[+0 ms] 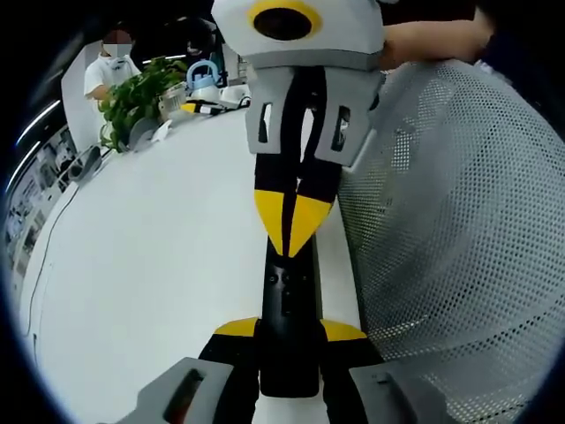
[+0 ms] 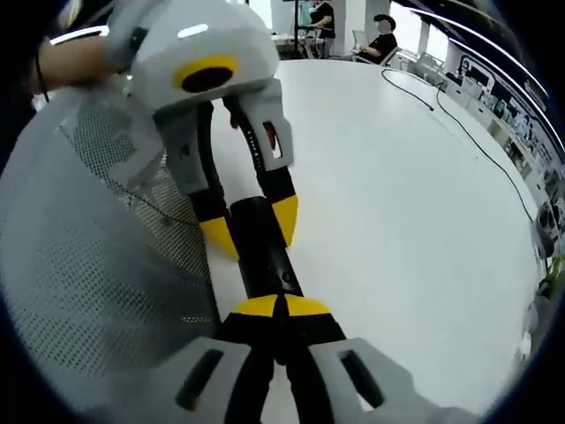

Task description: Press the specified remote control buttons in sequence, fully releasing each button before pressing the next.

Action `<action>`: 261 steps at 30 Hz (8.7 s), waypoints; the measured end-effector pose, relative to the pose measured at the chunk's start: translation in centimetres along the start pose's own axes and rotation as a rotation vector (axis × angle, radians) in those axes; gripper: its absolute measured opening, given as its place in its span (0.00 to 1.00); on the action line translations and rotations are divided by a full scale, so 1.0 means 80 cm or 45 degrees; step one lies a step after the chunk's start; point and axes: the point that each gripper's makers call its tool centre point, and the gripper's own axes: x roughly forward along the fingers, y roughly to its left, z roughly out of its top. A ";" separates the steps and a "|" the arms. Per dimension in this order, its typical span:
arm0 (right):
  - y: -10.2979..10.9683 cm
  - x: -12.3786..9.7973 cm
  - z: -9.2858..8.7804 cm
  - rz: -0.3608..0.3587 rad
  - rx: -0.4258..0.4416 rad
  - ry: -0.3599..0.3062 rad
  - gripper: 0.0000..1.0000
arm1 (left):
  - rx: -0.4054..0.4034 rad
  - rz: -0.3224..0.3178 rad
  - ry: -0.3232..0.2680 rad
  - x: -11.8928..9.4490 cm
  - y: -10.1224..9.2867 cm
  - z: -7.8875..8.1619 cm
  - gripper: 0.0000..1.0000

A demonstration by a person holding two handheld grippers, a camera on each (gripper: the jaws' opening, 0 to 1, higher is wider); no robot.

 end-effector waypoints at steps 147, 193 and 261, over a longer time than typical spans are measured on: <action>-0.004 -0.006 -0.024 0.055 -0.206 0.221 0.04 | 0.030 -0.027 -0.003 0.000 -0.001 0.000 0.25; 0.001 0.001 -0.014 0.010 -0.266 0.179 0.00 | 0.026 -0.022 -0.008 0.000 -0.001 0.001 0.25; 0.025 0.021 0.011 0.028 -0.328 0.168 0.00 | 0.010 -0.018 -0.025 0.000 -0.001 0.001 0.26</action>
